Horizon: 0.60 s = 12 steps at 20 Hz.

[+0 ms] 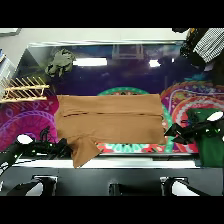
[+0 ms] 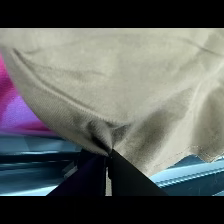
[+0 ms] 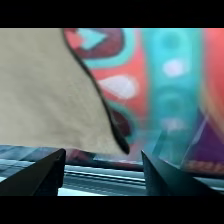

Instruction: Fold the clothes and pants, and hang the long-sleeved shirts on hangers.

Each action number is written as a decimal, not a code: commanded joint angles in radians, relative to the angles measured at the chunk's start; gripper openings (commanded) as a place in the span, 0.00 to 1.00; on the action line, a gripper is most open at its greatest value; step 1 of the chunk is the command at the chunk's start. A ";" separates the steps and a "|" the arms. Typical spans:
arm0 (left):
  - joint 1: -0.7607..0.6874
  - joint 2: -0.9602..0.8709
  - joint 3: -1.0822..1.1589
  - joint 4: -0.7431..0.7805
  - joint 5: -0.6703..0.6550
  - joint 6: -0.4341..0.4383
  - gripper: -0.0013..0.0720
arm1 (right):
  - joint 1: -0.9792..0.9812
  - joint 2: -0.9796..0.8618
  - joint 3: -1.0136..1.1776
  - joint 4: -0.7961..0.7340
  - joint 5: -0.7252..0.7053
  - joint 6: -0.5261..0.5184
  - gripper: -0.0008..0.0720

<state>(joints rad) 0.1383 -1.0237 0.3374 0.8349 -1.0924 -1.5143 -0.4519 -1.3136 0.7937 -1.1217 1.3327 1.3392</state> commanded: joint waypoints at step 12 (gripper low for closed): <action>0.035 0.004 0.061 0.007 -0.034 0.020 0.04 | 0.000 0.026 -0.137 0.142 -0.094 -0.124 0.05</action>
<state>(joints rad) 0.1524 -1.0229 0.3691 0.8368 -1.1007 -1.5093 -0.4519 -1.3167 0.6590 -1.0000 1.2087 1.2255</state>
